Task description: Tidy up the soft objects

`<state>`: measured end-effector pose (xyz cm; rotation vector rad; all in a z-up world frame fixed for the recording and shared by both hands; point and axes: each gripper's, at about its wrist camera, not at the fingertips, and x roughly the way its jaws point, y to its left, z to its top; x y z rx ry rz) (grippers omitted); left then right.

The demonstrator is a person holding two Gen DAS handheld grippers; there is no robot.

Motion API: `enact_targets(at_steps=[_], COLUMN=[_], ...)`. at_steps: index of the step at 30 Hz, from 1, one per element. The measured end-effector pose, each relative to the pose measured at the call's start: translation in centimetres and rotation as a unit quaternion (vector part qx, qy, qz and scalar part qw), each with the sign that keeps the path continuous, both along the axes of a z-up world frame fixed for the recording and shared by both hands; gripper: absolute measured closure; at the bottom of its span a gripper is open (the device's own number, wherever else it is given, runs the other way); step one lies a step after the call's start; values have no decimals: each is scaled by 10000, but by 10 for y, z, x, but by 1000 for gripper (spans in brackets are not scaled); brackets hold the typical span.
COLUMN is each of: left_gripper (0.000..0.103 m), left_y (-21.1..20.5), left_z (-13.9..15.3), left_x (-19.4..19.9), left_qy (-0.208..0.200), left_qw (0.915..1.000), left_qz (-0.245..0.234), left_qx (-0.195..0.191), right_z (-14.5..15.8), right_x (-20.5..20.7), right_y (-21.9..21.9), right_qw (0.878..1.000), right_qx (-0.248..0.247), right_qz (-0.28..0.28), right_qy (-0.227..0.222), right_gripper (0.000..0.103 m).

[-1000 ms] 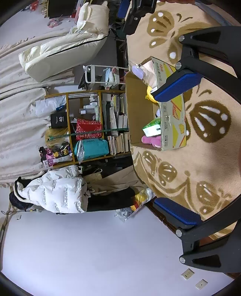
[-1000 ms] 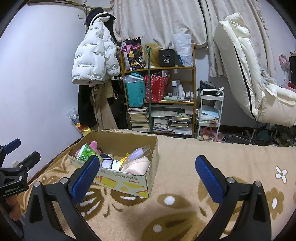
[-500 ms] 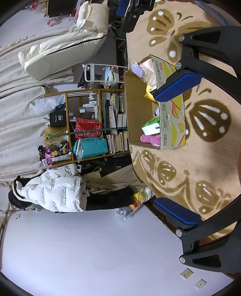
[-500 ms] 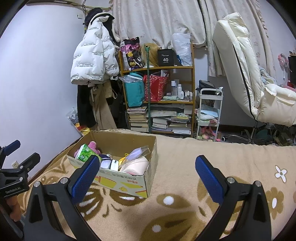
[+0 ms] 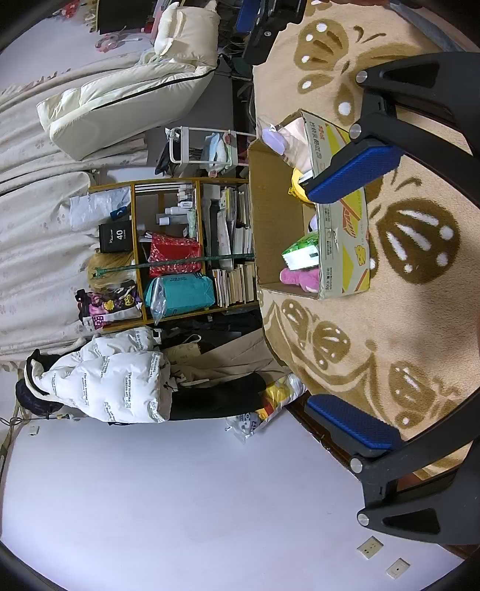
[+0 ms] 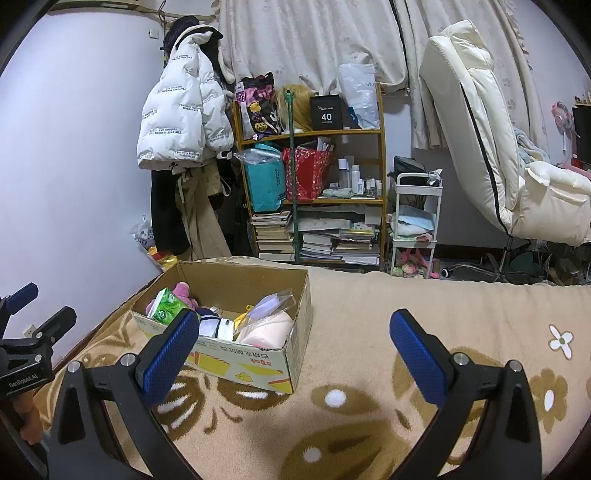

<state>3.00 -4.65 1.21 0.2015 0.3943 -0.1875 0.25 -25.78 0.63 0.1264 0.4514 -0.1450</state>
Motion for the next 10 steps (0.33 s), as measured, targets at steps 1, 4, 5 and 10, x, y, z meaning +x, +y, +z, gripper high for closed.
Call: enact_targets(at_steps=[1, 4, 5, 10], left_gripper=[1, 1, 1, 1], left_y=[1, 0, 1, 1], left_z=[0, 0, 0, 0], left_x=[0, 0, 1, 1], left_qy=[1, 1, -6, 1], left_qw=[10000, 10000, 10000, 10000], left_qz=[-2, -5, 3, 3], left_qx=[6, 6, 10, 11], right_z=[0, 0, 0, 0], right_x=[0, 0, 0, 0], right_y=[-1, 1, -1, 0], right_qw=[10000, 10000, 10000, 10000], right_qx=[0, 5, 7, 3], right_qz=[3, -4, -3, -7], right_qy=[1, -1, 2, 3], right_gripper=[0, 0, 0, 0])
